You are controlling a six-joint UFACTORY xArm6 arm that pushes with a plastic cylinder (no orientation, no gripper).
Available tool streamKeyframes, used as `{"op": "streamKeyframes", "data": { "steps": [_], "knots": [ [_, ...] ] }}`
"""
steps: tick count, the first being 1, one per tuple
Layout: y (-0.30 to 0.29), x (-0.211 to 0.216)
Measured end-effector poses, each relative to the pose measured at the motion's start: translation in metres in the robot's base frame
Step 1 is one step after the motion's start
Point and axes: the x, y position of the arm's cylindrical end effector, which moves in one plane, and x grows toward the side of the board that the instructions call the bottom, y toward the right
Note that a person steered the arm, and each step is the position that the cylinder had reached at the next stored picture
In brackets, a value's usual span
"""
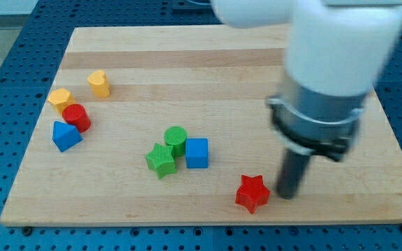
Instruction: Move the red star closer to the blue cube
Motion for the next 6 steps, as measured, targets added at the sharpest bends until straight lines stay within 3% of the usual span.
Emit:
{"op": "streamKeyframes", "data": {
  "steps": [1,4,6],
  "knots": [
    [0.076,0.029],
    [-0.079,0.032],
    [-0.119,-0.013]
  ]
}}
